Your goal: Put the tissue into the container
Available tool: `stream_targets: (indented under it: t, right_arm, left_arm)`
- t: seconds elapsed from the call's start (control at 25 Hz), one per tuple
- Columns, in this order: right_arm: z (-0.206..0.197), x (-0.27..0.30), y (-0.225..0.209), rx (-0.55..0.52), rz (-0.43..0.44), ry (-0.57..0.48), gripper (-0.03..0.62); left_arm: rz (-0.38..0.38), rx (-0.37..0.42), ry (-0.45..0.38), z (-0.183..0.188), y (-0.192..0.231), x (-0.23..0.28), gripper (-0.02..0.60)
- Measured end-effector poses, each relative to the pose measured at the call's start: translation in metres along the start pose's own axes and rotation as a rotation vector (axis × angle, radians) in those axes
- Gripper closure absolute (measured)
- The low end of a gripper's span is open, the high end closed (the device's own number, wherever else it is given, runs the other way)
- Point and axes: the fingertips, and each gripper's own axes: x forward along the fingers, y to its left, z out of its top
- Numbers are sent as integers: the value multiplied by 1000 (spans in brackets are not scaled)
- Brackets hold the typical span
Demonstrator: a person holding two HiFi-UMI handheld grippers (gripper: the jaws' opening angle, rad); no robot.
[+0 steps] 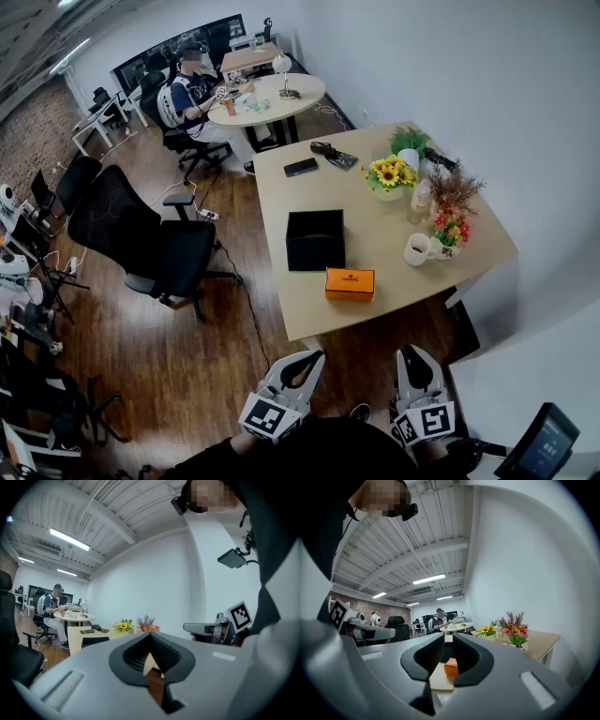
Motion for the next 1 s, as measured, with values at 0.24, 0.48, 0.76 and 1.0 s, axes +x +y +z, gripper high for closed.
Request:
stream_targets:
  t: [0.24,0.48,0.76,1.0]
  right_arm:
    - [12,19,-26,-40,65,-45,540]
    - [-8,33,-32,-29,144,2,540]
    - [-37,74,-45,-18,133,87,542]
    - [-97,123,-61,-36,81,250,527]
  left_arm:
    - [97,42,-9,6,8,35,580]
    - [148,82,91,-14,10,49,580]
    - [81,20,226,-48,37,71,580]
    - [48,-17,286,-89,92,102,580]
